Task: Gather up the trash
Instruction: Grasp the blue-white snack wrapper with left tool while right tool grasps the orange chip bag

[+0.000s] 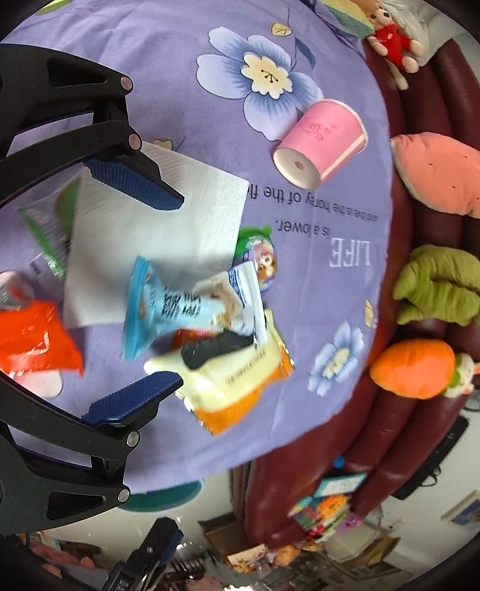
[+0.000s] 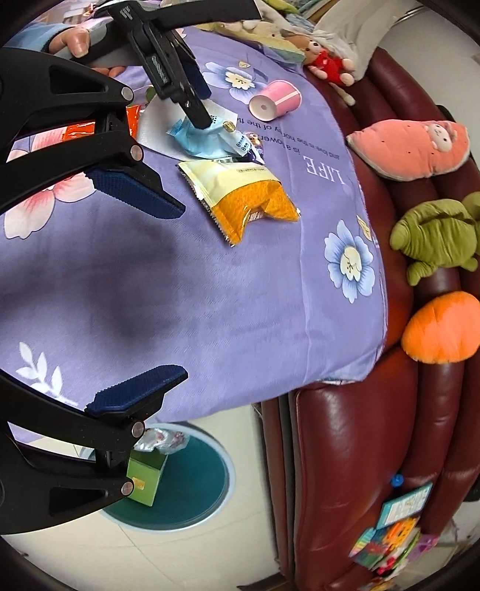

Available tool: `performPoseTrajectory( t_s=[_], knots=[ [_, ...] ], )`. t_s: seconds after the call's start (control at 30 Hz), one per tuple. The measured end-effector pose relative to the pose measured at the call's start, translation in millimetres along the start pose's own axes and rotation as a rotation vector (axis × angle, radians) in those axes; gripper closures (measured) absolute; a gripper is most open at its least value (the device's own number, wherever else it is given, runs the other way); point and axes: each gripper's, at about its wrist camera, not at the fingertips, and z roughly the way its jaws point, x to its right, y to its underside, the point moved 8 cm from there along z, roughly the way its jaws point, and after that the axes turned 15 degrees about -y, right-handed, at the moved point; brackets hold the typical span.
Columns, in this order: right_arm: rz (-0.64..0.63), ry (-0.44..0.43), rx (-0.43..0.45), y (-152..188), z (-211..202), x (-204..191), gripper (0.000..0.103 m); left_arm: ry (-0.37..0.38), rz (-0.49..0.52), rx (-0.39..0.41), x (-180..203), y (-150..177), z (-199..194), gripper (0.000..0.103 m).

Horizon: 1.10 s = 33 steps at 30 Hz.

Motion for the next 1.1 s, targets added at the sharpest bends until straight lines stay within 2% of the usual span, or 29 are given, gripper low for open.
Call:
performPoseTrajectory(
  t_s=[0.1,0.17,0.2,0.23,0.27,0.63,0.9,0.93,0.97,1.07,1.1],
  knots=[
    [-0.02,0.0,-0.019,-8,10,-8,0.025,-0.013,0.019,-0.007,3,-2,12,0.015],
    [-0.037,-0.005,-0.03,-13,16,-13,0.025,-0.006,0.033,-0.014,6,-2,19,0.025],
    [-0.05,-0.01,-0.034,-17,20,-17,0.025,-0.005,0.042,-0.019,7,-2,22,0.047],
    [-0.058,-0.014,-0.035,-19,22,-19,0.025,-0.003,0.051,-0.029,8,0,25,0.077],
    [-0.071,-0.018,-0.037,-23,27,-23,0.025,0.01,0.055,-0.043,10,3,28,0.08],
    [-0.192,-0.112,-0.125,-49,101,-71,0.025,0.084,-0.002,-0.03,-19,4,17,0.081],
    [-0.197,-0.129,-0.177,-41,135,-74,0.025,0.107,-0.029,-0.042,-23,2,18,0.081],
    [-0.208,-0.126,-0.174,-38,135,-75,0.029,0.108,-0.027,-0.042,-23,2,18,0.081],
    [-0.218,-0.12,-0.166,-37,133,-75,0.044,0.111,-0.023,-0.041,-21,2,17,0.081],
    [-0.215,-0.123,-0.153,-33,126,-72,0.057,0.111,-0.008,-0.041,-17,2,17,0.081],
    [-0.212,-0.124,-0.144,-33,122,-71,0.058,0.11,-0.006,-0.04,-16,2,17,0.081]
  ],
)
